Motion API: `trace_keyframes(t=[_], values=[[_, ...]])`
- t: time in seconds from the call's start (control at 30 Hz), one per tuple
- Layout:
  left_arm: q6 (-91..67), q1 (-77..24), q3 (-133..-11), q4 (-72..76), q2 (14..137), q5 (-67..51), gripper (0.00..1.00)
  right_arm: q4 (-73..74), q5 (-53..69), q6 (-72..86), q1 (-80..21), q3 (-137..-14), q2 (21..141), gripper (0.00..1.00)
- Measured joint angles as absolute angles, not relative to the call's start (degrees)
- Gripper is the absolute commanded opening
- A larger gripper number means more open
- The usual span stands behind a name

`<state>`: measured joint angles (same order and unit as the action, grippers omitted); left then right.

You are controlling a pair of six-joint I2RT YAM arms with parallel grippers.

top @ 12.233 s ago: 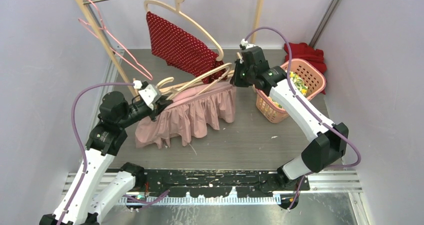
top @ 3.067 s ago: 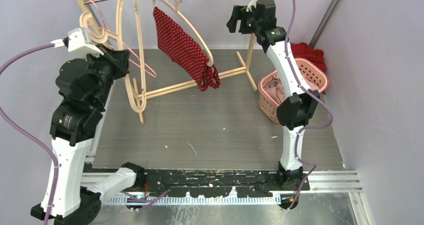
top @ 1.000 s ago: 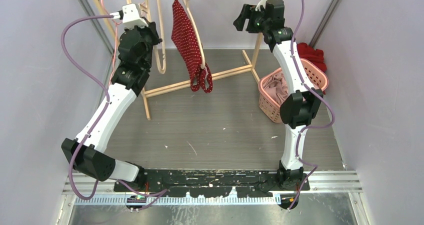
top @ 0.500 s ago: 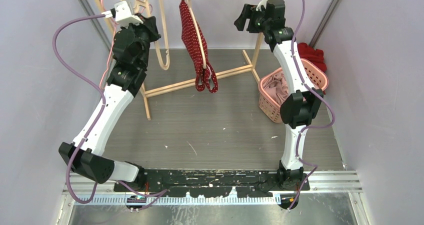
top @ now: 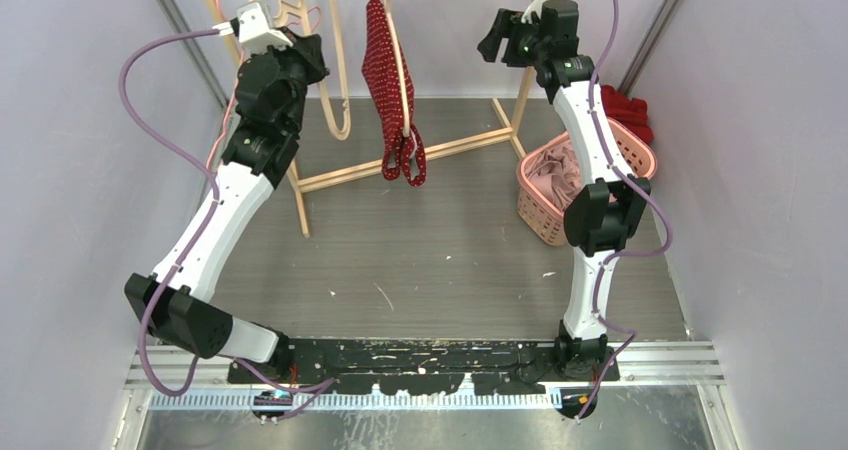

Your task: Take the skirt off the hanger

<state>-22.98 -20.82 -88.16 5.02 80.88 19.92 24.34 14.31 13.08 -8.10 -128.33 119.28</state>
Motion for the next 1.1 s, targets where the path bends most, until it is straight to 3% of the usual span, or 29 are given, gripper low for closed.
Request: trace_keyframes(t=[0.3, 0.53, 1.1], values=[[-25.19, -20.71, -88.97, 4.73, 84.01, 18.59, 0.0, 24.34, 14.31, 13.37, -7.64, -128.31, 119.28, 0.79], [-25.36, -20.64, -98.02, -1.67, 87.53, 18.55, 0.0, 24.27, 14.31, 13.54, -7.55, -127.9, 119.28, 0.78], [-32.23, -19.88, -97.32, -2.22, 87.53, 13.45, 0.0, 24.21, 14.26, 13.67, -7.27, -126.54, 118.85, 0.78]])
